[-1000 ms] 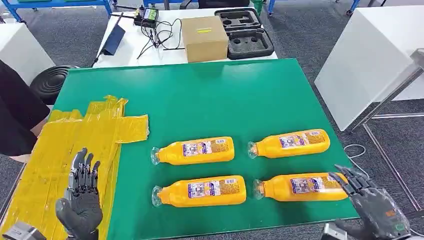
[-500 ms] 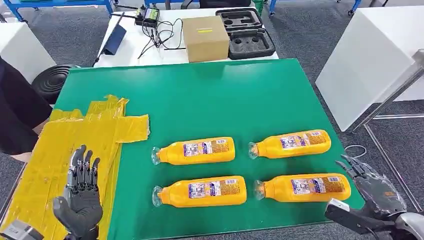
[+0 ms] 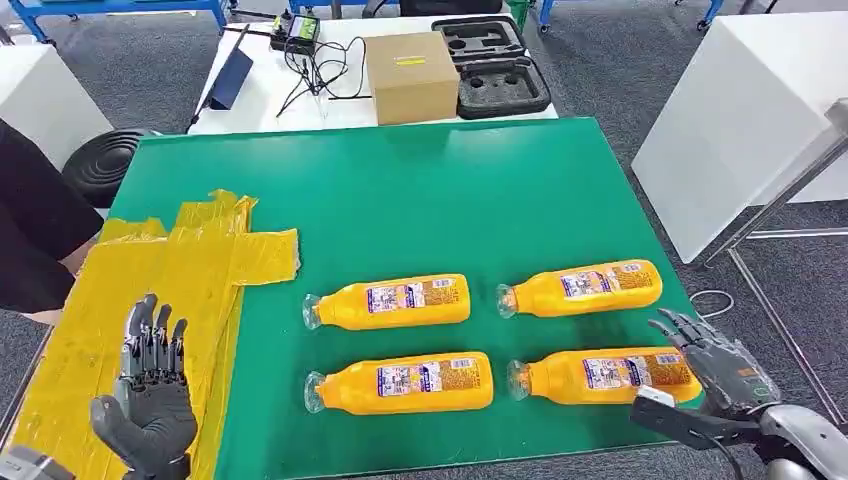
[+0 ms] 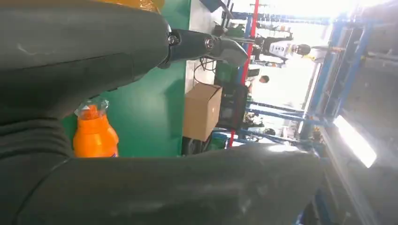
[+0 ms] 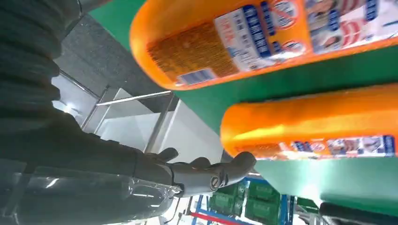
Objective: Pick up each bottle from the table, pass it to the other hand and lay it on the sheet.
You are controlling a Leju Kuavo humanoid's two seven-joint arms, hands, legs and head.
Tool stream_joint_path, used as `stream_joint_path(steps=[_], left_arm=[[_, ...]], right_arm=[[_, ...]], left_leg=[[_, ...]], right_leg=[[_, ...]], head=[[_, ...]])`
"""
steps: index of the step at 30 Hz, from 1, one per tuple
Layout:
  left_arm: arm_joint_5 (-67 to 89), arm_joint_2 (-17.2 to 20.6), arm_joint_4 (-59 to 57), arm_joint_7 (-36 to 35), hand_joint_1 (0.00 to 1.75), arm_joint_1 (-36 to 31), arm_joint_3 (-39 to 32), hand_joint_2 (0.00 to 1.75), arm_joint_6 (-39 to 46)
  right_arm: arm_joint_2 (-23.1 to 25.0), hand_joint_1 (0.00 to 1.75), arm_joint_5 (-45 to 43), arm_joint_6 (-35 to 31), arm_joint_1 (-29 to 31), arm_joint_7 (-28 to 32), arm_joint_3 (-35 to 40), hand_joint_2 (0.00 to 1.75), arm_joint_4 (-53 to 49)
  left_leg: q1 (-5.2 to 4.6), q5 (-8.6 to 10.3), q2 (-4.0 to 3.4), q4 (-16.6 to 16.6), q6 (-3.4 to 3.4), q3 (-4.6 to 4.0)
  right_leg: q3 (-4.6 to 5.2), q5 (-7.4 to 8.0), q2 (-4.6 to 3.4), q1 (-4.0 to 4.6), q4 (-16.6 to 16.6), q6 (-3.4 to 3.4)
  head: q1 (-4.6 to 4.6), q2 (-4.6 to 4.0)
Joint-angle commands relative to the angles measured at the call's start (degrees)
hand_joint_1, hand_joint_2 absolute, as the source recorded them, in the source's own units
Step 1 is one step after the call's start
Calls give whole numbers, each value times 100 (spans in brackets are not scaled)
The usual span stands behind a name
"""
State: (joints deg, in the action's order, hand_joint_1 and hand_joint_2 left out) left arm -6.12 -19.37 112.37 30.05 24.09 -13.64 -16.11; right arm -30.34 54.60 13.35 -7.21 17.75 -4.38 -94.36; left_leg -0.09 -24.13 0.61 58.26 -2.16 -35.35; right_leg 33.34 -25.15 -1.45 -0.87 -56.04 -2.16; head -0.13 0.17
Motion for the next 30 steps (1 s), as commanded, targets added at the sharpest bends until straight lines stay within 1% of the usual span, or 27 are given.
stream_joint_path(steps=[1, 2, 3, 5, 9, 11, 12, 13, 14, 17, 20, 22, 23, 24, 25, 26, 27, 29, 30], left_arm=[[-50, -59, -255, -67, 0, -186, -193, 0, -196], [-39, -55, -287, -71, 0, -210, -194, 0, -222], [-34, -35, -359, -64, 0, -253, -185, 0, -245], [-16, 27, -469, -36, 0, -301, -112, 0, -219], [-28, 100, -547, -56, 0, -348, -9, 0, -185], [-61, 160, -619, -71, 0, -412, 82, 0, -92], [-82, 211, -643, -77, 0, -428, 143, 0, -38], [-127, 282, -667, -86, 0, -453, 219, 0, 41], [-155, 326, -685, -87, 0, -470, 259, 0, 90], [-236, 451, -703, -118, 0, -507, 368, 0, 227], [-288, 535, -778, -122, 0, -547, 450, 0, 296], [-301, 567, -840, -108, 0, -593, 490, 0, 323], [-307, 590, -882, -101, 0, -623, 519, 0, 346], [-314, 600, -903, -98, 0, -639, 535, 0, 353], [-316, 619, -945, -101, 0, -676, 575, 0, 387], [-313, 618, -952, -100, 0, -684, 592, 0, 406], [-313, 618, -952, -100, 0, -684, 592, 0, 406], [-313, 618, -952, -100, 0, -684, 592, 0, 406], [-313, 618, -952, -100, 0, -684, 592, 0, 406]], right_arm=[[207, 0, 5, 91, 173, -166, 409, 175, 450], [217, 0, 1, 91, 79, -179, 383, 175, 422], [225, 0, -3, 94, -64, -221, 318, 175, 347], [301, 0, 41, 134, -340, -299, 192, 175, 166], [343, 0, 126, 213, -499, -379, 133, 175, 118], [410, 0, 193, 303, -692, -473, 80, 175, 63], [441, 0, 250, 360, -772, -525, 66, 175, 39], [473, 0, 339, 454, -840, -616, 77, 175, 41], [472, 0, 445, 517, -860, -723, 112, 175, 74], [419, 0, 841, 646, -868, -1090, 204, 175, 224], [491, 0, 884, 604, -926, -1130, 82, 175, 256], [586, 0, 967, 544, -905, -1161, 61, 175, 312], [635, 0, 1109, 500, -833, -1194, 104, 175, 428], [666, 0, 1185, 460, -786, -1216, 127, 175, 503], [743, 0, 1389, 306, -629, -1290, 192, 175, 743], [767, 0, 1424, 277, -566, -1280, 221, 175, 834], [767, 0, 1424, 277, -566, -1280, 221, 175, 834], [767, 0, 1424, 277, -566, -1280, 221, 175, 834], [767, 0, 1424, 277, -566, -1280, 221, 175, 834]], left_leg=[[5, -4, -11, -6, 10, 20], [4, -3, -6, -11, 13, 29], [6, 0, 8, -8, 7, 16], [2, 0, 10, -11, 8, 21], [2, -2, 16, -17, 15, 33], [1, 0, 12, -11, 10, 17], [1, -3, 12, -15, 15, 30], [1, 1, 14, -10, 9, 12], [4, 1, 24, -15, 15, 24], [4, 1, 15, -12, 11, 21], [5, 0, 22, -14, 13, 36], [6, -3, 29, -10, 12, 40], [4, -3, 34, -16, 15, 48], [7, -5, 22, -15, 11, 43], [5, -3, 20, -20, 15, 47], [8, -9, 7, -18, 12, 50], [6, -9, 4, -17, 8, 45], [6, -10, 9, -17, 10, 54], [5, -11, 9, -13, 9, 59]], right_leg=[[-18, 2, 2, 7, 11, 8], [-28, -1, 12, 7, 15, 11], [-19, 0, 16, 7, 13, 6], [-23, -2, 21, 3, 14, 7], [-35, -7, 34, 3, 18, 13], [-19, -3, 24, 2, 11, 9], [-31, -6, 32, 3, 15, 14], [-12, -2, 27, 1, 10, 7], [-26, -6, 43, 5, 16, 12], [-19, -3, 29, 6, 15, 9], [-33, -6, 42, 8, 18, 11], [19, -16, 41, 8, 17, 3], [10, -17, 49, 7, 23, 2], [18, -14, 32, 9, 23, 0], [13, -12, 35, 7, 27, 3], [11, -10, 19, 10, 28, 0], [7, -7, 15, 7, 25, -4], [-46, -10, 22, 8, 25, -3], [-44, -12, 20, 6, 21, -3]], head=[[0, 0], [0, 0], [4, 0], [2, 0], [2, 0], [0, 0], [-2, 0], [0, 0], [2, 0], [0, 0], [0, 0], [2, 0], [0, 0], [7, 0], [0, 0], [4, 0], [-2, 0], [2, 0], [2, 0]])
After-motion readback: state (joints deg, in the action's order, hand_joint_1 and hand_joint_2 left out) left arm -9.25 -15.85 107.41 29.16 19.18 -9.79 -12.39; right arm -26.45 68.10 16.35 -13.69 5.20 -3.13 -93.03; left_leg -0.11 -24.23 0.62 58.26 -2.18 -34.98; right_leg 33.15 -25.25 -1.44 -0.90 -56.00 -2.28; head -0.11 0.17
